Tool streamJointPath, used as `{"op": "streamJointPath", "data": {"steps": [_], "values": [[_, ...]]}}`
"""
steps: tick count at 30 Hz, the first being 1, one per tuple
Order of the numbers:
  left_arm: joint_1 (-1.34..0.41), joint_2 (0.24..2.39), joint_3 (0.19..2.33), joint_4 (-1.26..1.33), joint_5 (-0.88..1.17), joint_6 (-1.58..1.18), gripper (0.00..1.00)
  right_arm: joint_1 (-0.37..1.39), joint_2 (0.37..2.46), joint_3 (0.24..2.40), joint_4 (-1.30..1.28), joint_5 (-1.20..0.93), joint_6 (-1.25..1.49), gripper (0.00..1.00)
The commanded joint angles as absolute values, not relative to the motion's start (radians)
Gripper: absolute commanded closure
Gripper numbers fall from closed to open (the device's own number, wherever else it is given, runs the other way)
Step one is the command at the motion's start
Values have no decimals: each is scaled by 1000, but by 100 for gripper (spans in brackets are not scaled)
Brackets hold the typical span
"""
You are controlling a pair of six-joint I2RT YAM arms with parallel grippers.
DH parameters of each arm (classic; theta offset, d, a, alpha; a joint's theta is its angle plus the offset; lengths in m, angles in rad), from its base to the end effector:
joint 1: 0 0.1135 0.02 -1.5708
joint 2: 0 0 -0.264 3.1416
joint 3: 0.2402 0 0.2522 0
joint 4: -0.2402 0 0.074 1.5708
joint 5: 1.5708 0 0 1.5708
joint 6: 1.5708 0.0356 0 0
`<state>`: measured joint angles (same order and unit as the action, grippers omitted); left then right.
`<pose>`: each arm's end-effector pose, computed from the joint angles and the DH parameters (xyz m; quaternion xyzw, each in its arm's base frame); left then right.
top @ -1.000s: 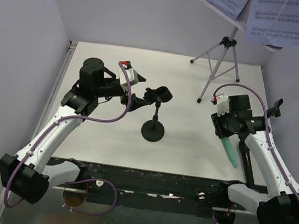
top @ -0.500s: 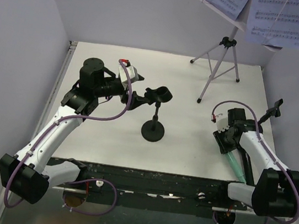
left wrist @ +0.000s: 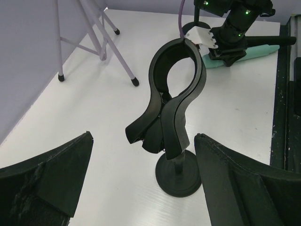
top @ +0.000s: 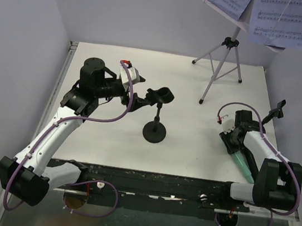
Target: Pack up the instrument practice props
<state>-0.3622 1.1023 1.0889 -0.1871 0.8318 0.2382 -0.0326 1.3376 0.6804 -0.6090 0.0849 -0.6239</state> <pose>0.2175 -0.1106 0.3863 0.4537 0.6010 -0.3481 0.5583 0.2222 -0.0103 0.1638 -0.2816 0.9466 -0.0886 0.1300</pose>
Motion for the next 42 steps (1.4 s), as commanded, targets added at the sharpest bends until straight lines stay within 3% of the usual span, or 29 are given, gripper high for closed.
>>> {"op": "streamJointPath", "data": {"steps": [1, 10, 20, 23, 29, 33, 42], "values": [[-368, 1084, 1140, -227, 885, 291, 1, -37, 1345, 680, -581, 61, -660, 78], [-370, 1097, 1160, -216, 905, 285, 1, -37, 1335, 687, -601, 57, -644, 38], [-373, 1155, 1230, -253, 951, 290, 2, -37, 1299, 791, -736, 6, -585, 21], [-382, 1189, 1269, -310, 976, 311, 3, -37, 1281, 879, -854, -87, -514, 1], [-405, 1236, 1308, -354, 973, 314, 6, -37, 1198, 1000, -907, -248, -394, 0], [-405, 1264, 1327, -423, 968, 356, 11, -28, 1117, 1106, -898, -571, -382, 0], [-405, 1304, 1339, -475, 977, 420, 35, 262, 1203, 1446, -713, -831, -177, 4]]}}
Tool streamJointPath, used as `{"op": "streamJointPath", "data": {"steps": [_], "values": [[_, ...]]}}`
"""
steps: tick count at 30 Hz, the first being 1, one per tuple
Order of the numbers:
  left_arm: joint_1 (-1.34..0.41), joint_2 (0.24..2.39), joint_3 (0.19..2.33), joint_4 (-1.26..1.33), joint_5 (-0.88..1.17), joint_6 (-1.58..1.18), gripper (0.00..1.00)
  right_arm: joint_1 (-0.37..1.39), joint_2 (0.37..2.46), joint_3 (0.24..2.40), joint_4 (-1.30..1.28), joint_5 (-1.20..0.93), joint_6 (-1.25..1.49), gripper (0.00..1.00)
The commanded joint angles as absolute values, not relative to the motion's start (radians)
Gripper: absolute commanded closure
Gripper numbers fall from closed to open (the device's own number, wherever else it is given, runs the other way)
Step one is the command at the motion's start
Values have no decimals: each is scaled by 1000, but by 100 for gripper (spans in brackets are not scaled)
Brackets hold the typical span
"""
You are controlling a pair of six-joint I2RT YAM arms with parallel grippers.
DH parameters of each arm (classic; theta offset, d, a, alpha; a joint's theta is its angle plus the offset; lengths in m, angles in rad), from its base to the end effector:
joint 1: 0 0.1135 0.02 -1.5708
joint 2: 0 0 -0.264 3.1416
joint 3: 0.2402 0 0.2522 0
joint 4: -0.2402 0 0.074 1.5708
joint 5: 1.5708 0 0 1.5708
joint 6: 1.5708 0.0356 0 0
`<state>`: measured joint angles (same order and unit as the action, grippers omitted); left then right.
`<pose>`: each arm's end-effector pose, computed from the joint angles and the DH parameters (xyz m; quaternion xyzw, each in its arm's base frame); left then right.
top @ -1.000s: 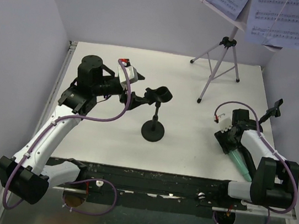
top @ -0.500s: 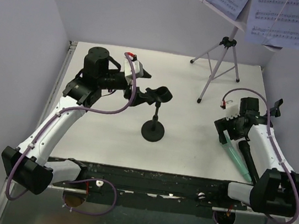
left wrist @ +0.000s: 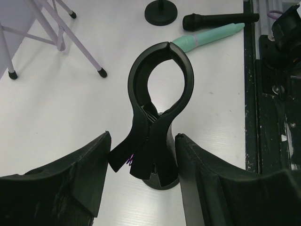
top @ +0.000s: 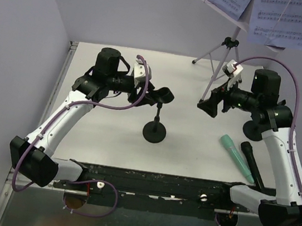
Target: Pack up the instrument practice props
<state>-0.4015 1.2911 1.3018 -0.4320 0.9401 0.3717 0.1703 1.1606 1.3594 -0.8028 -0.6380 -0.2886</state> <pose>0.2448 -0.1352 0.3910 0.5102 0.6002 -0.3873 0.4789 0.2206 0.0594 0.4045 -0.3332 0.7856 0.2511 0.4570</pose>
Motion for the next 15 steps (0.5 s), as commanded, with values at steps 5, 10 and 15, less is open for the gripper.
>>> {"op": "streamJointPath", "data": {"steps": [5, 10, 15], "values": [[-405, 1324, 1353, -508, 983, 431, 45, 403, 1267, 1538, -715, -859, -345, 3], [-405, 1328, 1338, -497, 982, 411, 53, 492, 1348, 1610, -690, -908, -474, 4], [-405, 1315, 1302, -454, 989, 394, 61, 517, 1425, 1684, -680, -954, -506, 7]]}}
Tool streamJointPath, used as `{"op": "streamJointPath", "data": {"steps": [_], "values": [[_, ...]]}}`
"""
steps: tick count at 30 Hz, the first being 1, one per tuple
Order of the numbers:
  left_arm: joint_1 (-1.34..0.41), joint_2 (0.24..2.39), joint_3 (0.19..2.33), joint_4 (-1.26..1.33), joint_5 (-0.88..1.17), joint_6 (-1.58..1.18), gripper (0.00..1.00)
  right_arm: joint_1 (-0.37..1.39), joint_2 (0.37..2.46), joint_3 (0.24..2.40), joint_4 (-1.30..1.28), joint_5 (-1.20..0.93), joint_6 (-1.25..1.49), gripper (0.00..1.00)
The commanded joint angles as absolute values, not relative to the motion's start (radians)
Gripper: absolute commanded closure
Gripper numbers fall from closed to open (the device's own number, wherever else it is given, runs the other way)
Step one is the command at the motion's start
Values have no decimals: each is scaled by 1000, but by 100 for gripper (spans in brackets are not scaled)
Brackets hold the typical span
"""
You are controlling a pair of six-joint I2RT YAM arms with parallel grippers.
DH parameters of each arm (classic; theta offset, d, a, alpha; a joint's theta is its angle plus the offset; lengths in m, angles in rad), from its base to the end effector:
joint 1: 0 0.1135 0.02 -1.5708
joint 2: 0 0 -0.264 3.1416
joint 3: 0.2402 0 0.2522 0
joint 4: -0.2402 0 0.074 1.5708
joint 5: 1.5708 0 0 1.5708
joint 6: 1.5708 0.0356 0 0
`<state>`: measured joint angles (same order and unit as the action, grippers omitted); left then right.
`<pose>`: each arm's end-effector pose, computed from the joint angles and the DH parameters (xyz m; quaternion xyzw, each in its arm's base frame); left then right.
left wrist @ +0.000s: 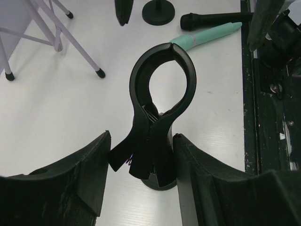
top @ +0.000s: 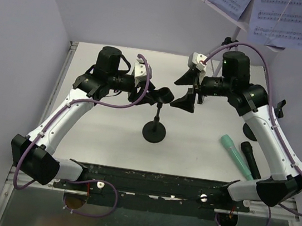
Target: Pack up the instrument practice props
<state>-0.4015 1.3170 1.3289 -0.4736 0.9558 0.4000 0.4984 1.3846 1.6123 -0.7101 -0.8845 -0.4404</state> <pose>0.2487 -0.1372 0.3898 0.5175 0.6006 -0.3913 0.4673 0.2343 0.1589 0.4419 -0.5474 0.5894 0.3796 0.4571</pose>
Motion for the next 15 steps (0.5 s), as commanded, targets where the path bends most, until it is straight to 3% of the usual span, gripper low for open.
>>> {"op": "streamJointPath", "data": {"steps": [1, 6, 12, 15], "values": [[-405, 1313, 1299, -446, 994, 391, 62, 526, 1440, 1693, -678, -953, -506, 7], [-405, 1312, 1289, -422, 1000, 380, 68, 557, 1496, 1712, -653, -946, -486, 13], [-405, 1318, 1279, -416, 1000, 364, 77, 558, 1516, 1694, -646, -942, -482, 29], [-405, 1321, 1275, -414, 999, 360, 95, 560, 1516, 1677, -646, -939, -485, 36]]}}
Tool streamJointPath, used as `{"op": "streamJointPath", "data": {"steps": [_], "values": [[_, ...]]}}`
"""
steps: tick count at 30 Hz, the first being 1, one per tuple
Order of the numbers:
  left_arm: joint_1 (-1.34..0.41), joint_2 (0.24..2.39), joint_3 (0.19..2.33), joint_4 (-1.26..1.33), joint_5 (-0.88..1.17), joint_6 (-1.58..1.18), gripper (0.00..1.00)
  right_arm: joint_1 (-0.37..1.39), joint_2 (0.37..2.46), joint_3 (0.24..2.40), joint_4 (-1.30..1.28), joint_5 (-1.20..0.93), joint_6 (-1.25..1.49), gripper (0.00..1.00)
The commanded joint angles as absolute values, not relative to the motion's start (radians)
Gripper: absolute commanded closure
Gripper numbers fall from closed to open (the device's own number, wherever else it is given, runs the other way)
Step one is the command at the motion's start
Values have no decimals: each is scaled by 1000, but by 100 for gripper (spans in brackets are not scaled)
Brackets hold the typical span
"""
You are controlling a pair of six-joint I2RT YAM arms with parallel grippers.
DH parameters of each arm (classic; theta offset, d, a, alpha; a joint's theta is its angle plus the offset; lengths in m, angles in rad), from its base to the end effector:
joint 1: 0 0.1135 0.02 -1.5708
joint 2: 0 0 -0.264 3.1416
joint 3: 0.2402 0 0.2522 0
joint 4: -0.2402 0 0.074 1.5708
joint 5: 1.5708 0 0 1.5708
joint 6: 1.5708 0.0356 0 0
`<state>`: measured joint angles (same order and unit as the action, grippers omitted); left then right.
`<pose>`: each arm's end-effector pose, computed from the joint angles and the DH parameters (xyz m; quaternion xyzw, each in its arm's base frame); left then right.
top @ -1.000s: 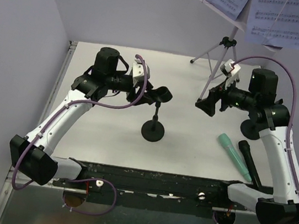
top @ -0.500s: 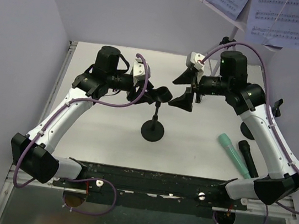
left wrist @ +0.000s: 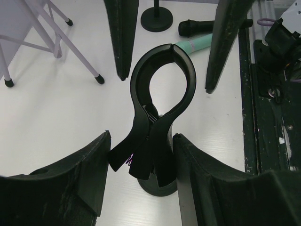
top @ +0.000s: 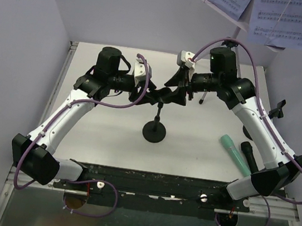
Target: Pack up the instrument practice props
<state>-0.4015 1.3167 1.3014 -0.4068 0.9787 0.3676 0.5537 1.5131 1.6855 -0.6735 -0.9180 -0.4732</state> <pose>0.2509 -0.1386 0.3868 0.5147 0.5911 -0.4027 0.4728 0.2570 0.1922 0.4323 -0.5756 0.5609 0.3993 0.4412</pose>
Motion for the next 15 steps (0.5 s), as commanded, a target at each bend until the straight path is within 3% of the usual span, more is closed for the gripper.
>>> {"op": "streamJointPath", "data": {"steps": [1, 5, 10, 15], "values": [[-405, 1321, 1272, -414, 994, 360, 100, 558, 1516, 1671, -646, -940, -486, 41], [-405, 1324, 1250, -410, 992, 367, 100, 560, 1523, 1654, -647, -939, -497, 63], [-405, 1328, 1217, -407, 988, 371, 100, 558, 1526, 1609, -658, -916, -525, 76], [-405, 1335, 1157, -390, 977, 388, 100, 558, 1531, 1540, -673, -865, -551, 79]]}}
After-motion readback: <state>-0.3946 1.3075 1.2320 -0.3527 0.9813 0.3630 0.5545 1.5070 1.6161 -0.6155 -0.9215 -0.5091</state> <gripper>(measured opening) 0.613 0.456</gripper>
